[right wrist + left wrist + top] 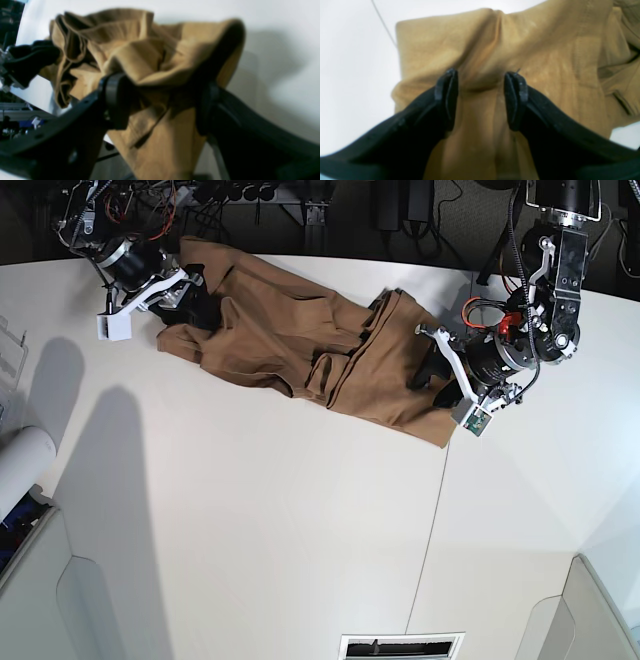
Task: Layout the t-shirt on the table in an organized manner, then fold the t-shirt properly
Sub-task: 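Release the fold with the left gripper and withdraw it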
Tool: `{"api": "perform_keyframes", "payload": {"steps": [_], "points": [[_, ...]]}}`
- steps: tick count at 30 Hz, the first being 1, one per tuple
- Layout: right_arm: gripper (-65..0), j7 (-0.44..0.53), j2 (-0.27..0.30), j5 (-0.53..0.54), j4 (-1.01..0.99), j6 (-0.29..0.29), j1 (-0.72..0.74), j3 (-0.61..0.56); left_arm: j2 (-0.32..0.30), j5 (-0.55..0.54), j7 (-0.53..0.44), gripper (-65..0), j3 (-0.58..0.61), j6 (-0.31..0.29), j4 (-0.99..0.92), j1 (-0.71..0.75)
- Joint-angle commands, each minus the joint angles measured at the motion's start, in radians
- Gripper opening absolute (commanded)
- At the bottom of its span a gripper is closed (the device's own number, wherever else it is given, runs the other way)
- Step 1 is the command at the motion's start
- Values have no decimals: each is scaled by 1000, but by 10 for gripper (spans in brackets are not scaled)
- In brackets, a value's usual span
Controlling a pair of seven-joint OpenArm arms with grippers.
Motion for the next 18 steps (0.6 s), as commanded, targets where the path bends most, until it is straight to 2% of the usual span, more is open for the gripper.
{"api": "perform_keyframes", "payload": {"steps": [1,3,5,10,12,15,18], "points": [[-277,22,5,7,-2,7,2,-6,-30,-32,-21,-326,-6,-19,20,-13],[-279,29,5,9,-34,7,2,-14,-61,-82,-23,-326,-6,-48,47,-13],[-337,45,5,12,-58,7,2,-15,-87,-99,-23,-326,-6,-51,74,-13],[-634,94,8,10,-69,7,12,-15,-117,-148,-23,-326,-7,-51,107,-14],[-650,94,8,0,-69,8,27,-15,-116,-178,-23,-326,-7,-67,108,-13],[-650,92,9,-57,-69,8,54,-15,-116,-220,-23,-326,-7,-133,108,-13],[-650,93,24,-119,-69,8,79,-13,-117,-205,-23,-326,-11,-137,108,-14]]}}
